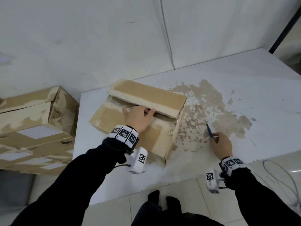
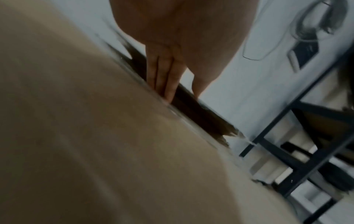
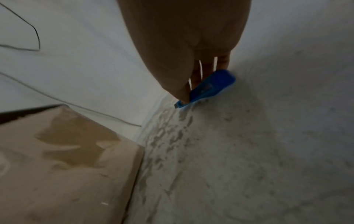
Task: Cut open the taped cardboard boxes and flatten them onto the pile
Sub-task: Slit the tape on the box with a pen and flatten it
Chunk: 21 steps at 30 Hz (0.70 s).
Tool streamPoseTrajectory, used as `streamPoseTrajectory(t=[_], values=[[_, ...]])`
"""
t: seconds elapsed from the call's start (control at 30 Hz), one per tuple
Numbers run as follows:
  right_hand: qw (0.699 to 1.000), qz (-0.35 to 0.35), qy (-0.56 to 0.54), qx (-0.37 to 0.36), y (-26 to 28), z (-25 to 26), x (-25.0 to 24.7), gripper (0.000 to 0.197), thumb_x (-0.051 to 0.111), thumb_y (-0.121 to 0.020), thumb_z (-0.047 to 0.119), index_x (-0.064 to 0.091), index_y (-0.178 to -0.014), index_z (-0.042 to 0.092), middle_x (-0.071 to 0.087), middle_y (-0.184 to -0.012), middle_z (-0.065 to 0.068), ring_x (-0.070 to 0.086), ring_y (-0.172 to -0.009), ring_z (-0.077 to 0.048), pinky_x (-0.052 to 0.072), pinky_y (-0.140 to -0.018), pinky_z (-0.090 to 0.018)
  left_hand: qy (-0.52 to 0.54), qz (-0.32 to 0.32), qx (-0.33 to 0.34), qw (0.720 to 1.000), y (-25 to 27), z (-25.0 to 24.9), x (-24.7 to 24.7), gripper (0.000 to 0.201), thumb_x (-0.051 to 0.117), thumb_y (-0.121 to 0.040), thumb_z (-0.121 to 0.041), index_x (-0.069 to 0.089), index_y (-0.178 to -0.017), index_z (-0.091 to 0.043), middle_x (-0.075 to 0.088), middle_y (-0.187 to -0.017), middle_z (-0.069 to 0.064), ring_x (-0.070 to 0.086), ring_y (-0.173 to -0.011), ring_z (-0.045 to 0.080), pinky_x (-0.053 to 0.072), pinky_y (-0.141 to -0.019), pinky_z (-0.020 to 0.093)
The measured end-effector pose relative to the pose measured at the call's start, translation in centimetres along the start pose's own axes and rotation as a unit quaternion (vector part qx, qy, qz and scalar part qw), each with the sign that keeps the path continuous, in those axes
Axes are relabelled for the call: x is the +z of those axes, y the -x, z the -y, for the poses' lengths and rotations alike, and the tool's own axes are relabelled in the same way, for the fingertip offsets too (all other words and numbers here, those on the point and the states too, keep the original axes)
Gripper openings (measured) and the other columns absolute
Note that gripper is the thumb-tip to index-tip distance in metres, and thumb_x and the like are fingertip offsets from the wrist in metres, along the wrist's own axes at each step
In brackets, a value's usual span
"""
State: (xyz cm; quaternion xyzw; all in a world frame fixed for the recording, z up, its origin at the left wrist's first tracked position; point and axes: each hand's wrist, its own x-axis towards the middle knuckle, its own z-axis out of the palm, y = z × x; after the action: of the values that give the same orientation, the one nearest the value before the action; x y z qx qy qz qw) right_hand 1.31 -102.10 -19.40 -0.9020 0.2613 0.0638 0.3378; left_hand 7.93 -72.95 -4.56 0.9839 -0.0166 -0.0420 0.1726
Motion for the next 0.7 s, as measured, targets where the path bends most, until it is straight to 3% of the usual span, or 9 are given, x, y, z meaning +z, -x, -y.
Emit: streamPoseTrajectory(t=[0.07, 0.13, 0.2, 0.3, 0.4, 0.5, 0.57, 0.63, 0.7], values=[[0.996, -0.054, 0.025, -0.064, 1.0, 1.1, 0.0, 0.027, 0.057, -0.09, 0.01, 0.057, -0.114, 0.0, 0.06, -0.107, -0.021, 0.053, -0.101, -0.038, 0.042, -0.085, -0.043, -0.049, 0.041, 0.052, 0.997, -0.2, 0.5, -0.8, 0.04, 0.039, -0.097, -0.05, 0.066, -0.102, -0.021, 0.067, -0.106, -0.006, 0.056, -0.107, 0.015, 0.019, -0.11, 0.043], [0.965, -0.109, -0.038, -0.236, 3.3, 4.1, -0.8, 0.02, 0.055, -0.091, 0.008, 0.06, -0.11, 0.002, 0.06, -0.107, -0.013, 0.052, -0.102, -0.029, 0.037, -0.088, -0.032, -0.073, 0.026, 0.091, 0.993, -0.4, 0.4, -2.0, 0.036, 0.043, -0.096, -0.047, 0.065, -0.104, -0.019, 0.066, -0.107, -0.002, 0.054, -0.107, 0.018, 0.025, -0.103, 0.039], [0.904, -0.073, -0.083, -0.412, 6.3, 8.5, -1.6, 0.02, 0.049, -0.095, 0.013, 0.064, -0.105, 0.006, 0.059, -0.103, -0.003, 0.049, -0.102, -0.016, 0.034, -0.089, -0.023, -0.086, 0.003, 0.117, 0.989, -0.5, 0.1, -3.4, 0.032, 0.045, -0.096, -0.045, 0.063, -0.099, -0.018, 0.065, -0.1, -0.001, 0.055, -0.1, 0.02, 0.029, -0.097, 0.038], [0.848, -0.016, -0.034, -0.529, 7.1, 12.0, -1.1, 0.031, 0.041, -0.097, 0.022, 0.062, -0.111, 0.005, 0.06, -0.115, -0.008, 0.05, -0.11, -0.021, 0.039, -0.098, -0.037, -0.074, 0.015, 0.128, 0.989, 0.6, -0.3, -5.7, 0.029, 0.047, -0.096, -0.04, 0.061, -0.092, -0.015, 0.064, -0.089, -0.001, 0.057, -0.086, 0.021, 0.038, -0.088, 0.037], [0.858, -0.012, 0.013, -0.513, 4.6, 13.4, -2.3, 0.039, 0.046, -0.096, 0.015, 0.048, -0.135, 0.01, 0.044, -0.143, -0.01, 0.037, -0.133, -0.023, 0.027, -0.113, -0.043, -0.084, -0.018, 0.139, 0.987, 2.9, 0.3, -8.8, 0.028, 0.048, -0.092, -0.032, 0.062, -0.077, -0.012, 0.061, -0.07, 0.001, 0.054, -0.069, 0.021, 0.031, -0.066, 0.029], [0.887, -0.008, 0.018, -0.461, 1.3, 16.0, -4.7, 0.057, 0.054, -0.094, 0.016, 0.032, -0.146, 0.012, 0.022, -0.155, -0.013, 0.019, -0.143, -0.024, 0.014, -0.116, -0.036, -0.089, 0.076, 0.12, 0.986, 6.0, 1.4, -11.9, 0.02, 0.053, -0.087, -0.031, 0.066, -0.076, -0.02, 0.064, -0.074, -0.005, 0.056, -0.065, 0.011, 0.034, -0.057, 0.023], [0.917, 0.043, 0.06, -0.391, -1.4, 18.1, -5.6, 0.066, 0.057, -0.092, 0.024, 0.025, -0.148, 0.009, 0.016, -0.156, -0.016, 0.013, -0.145, -0.027, 0.012, -0.117, -0.035, -0.074, 0.188, 0.088, 0.975, 7.6, 2.4, -12.9, 0.01, 0.059, -0.086, -0.031, 0.066, -0.093, -0.029, 0.062, -0.09, -0.014, 0.053, -0.069, 0.001, 0.038, -0.06, 0.019], [0.926, 0.136, 0.135, -0.325, -3.3, 19.8, -5.8, 0.074, 0.06, -0.091, 0.032, 0.021, -0.148, 0.006, 0.02, -0.155, -0.017, 0.02, -0.142, -0.03, 0.02, -0.114, -0.037, -0.107, 0.276, 0.079, 0.952, 8.6, 3.8, -12.1, 0.03, 0.061, -0.087, -0.029, 0.059, -0.117, -0.031, 0.056, -0.111, -0.013, 0.054, -0.088, 0.002, 0.041, -0.07, 0.018], [0.913, 0.219, 0.187, -0.288, -4.0, 20.8, -5.6, 0.074, 0.062, -0.089, 0.031, 0.022, -0.148, 0.008, 0.032, -0.149, -0.016, 0.036, -0.133, -0.03, 0.03, -0.104, -0.035, -0.147, 0.301, 0.087, 0.938, 9.0, 5.4, -9.8, 0.054, 0.066, -0.084, -0.028, 0.047, -0.134, -0.028, 0.046, -0.127, -0.008, 0.047, -0.111, 0.011, 0.042, -0.089, 0.024]])
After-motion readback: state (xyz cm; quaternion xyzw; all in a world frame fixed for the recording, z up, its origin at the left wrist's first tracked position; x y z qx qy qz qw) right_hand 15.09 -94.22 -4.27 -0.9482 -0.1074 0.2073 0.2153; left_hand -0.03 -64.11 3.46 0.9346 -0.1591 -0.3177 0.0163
